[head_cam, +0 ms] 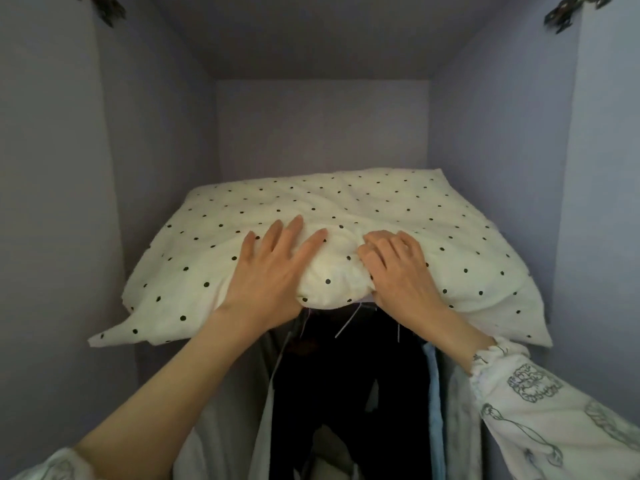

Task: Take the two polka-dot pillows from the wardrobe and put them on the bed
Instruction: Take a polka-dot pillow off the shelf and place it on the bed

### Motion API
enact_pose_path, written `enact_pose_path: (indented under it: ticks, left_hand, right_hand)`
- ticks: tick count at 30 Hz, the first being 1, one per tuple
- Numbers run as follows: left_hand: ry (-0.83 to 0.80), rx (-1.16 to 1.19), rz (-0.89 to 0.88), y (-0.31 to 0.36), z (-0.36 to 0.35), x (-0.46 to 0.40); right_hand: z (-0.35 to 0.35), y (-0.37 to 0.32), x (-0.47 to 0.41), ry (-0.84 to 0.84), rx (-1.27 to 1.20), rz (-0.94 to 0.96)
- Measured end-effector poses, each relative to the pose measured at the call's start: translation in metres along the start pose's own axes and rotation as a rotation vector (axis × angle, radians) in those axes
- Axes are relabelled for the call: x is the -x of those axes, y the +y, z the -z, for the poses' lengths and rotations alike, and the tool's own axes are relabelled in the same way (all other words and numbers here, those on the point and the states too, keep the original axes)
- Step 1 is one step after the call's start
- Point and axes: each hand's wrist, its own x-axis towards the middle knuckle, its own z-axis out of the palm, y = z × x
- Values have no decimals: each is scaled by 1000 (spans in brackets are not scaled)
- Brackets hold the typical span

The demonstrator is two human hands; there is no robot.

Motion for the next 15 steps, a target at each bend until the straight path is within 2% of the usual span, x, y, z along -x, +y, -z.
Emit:
enact_pose_path:
  ticks: [4, 9, 12, 15]
  left_hand:
    - [-124, 18, 41, 17, -19, 15]
    - [-150, 51, 101, 23, -33, 26]
    - [-217, 49, 88, 24, -42, 28]
    - [-234, 78, -35, 12, -53, 24]
  right_hand:
    - [-4, 0, 25, -165, -64, 57]
    - [-9, 14, 39, -406, -296, 40]
    - [-16, 18, 44, -401, -352, -12]
    - [-36, 28, 27, -375, -248, -229]
